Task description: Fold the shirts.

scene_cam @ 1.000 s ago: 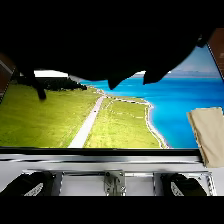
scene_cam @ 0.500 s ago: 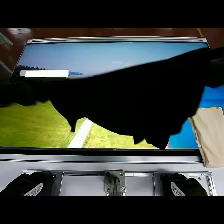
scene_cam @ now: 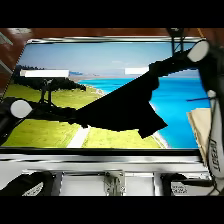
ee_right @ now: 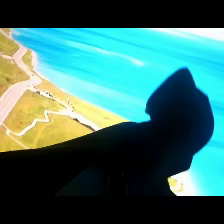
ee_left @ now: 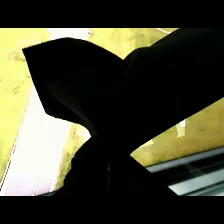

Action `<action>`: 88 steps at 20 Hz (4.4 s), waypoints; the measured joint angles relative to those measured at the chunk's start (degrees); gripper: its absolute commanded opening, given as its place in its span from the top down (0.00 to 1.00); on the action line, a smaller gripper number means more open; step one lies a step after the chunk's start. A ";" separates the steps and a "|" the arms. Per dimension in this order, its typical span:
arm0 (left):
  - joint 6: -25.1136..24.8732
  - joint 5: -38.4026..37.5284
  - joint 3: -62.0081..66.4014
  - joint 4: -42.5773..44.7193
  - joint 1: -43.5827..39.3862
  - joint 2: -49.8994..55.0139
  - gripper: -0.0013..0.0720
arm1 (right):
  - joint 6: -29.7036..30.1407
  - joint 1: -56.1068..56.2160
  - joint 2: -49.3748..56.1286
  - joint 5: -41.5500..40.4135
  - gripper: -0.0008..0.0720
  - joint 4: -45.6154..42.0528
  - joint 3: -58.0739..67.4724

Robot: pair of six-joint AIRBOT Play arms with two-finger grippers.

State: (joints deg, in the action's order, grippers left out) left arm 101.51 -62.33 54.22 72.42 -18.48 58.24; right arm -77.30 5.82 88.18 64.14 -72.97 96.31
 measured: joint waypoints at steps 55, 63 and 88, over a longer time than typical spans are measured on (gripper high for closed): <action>-20.33 6.19 8.76 -8.92 1.03 23.02 0.93 | 3.19 -19.41 3.93 10.43 0.89 8.74 -29.99; -22.53 2.40 39.56 -3.63 7.50 4.35 0.93 | 5.60 -23.06 -19.85 4.92 0.90 26.14 -5.62; -7.54 -18.25 15.56 2.56 12.35 -9.88 0.93 | -4.55 -23.56 -26.77 12.70 0.90 6.88 -4.61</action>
State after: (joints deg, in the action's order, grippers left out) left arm 93.97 -80.58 69.78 74.98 -6.13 48.36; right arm -81.84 -17.74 61.41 76.84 -66.08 91.70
